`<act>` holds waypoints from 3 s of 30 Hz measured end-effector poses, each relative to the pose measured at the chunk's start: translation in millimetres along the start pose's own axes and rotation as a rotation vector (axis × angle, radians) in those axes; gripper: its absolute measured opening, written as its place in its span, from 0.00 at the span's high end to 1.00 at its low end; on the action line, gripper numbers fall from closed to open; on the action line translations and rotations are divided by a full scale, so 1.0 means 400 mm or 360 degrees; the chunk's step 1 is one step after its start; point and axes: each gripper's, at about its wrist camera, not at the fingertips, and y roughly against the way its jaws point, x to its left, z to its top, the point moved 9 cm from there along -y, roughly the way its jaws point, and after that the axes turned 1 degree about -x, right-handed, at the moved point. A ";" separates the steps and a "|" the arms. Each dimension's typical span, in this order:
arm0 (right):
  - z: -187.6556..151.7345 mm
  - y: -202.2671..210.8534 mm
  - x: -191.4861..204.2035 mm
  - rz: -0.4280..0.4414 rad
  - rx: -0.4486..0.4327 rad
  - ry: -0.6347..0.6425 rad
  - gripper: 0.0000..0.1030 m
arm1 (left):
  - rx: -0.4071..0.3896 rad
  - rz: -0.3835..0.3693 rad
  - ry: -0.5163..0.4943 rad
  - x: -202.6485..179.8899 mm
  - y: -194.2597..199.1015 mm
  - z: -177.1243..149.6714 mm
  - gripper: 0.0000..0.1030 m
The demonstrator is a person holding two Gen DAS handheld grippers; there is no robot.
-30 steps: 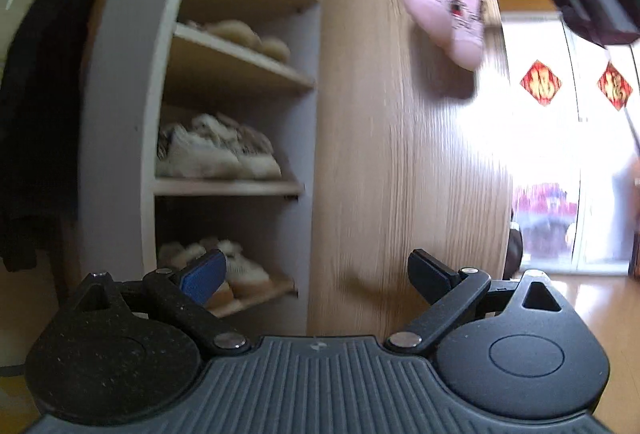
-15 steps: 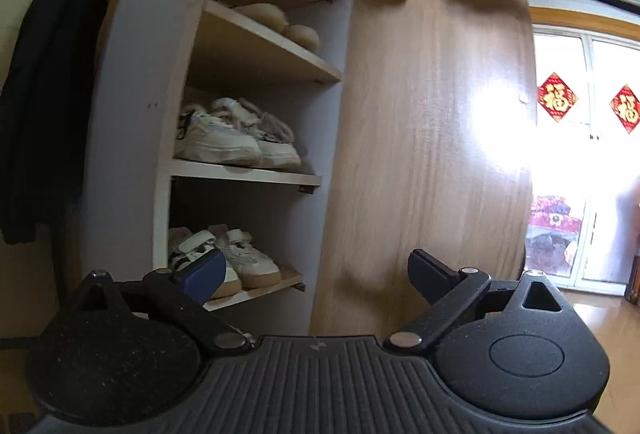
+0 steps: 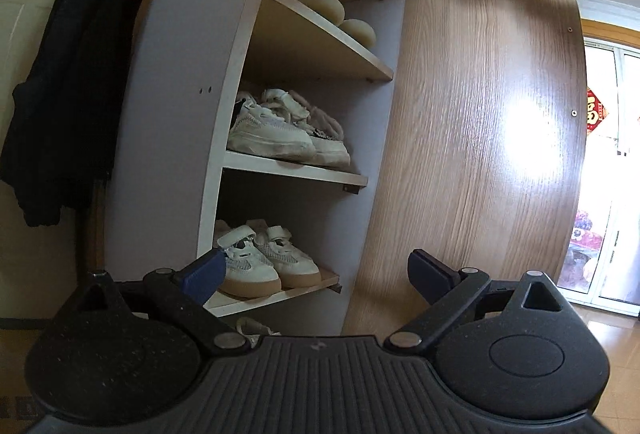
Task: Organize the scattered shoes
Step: 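Lower the pink shoes onto the top shelf with the right tool and open, then withdraw the open right tool from the cabinet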
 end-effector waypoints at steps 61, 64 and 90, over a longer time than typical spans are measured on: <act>-0.193 0.045 -0.017 0.0107 -0.0053 -0.0288 0.26 | 0.0065 0.0006 0.0000 0.005 -0.003 -0.013 0.05; -0.192 0.024 -0.017 0.0094 -0.0049 -0.0285 0.25 | 0.0071 0.0002 -0.0010 0.000 -0.005 -0.014 0.05; -0.573 0.482 -0.033 -0.0232 0.0080 -0.0599 0.00 | 0.0197 0.0021 -0.0037 -0.005 0.019 -0.041 0.04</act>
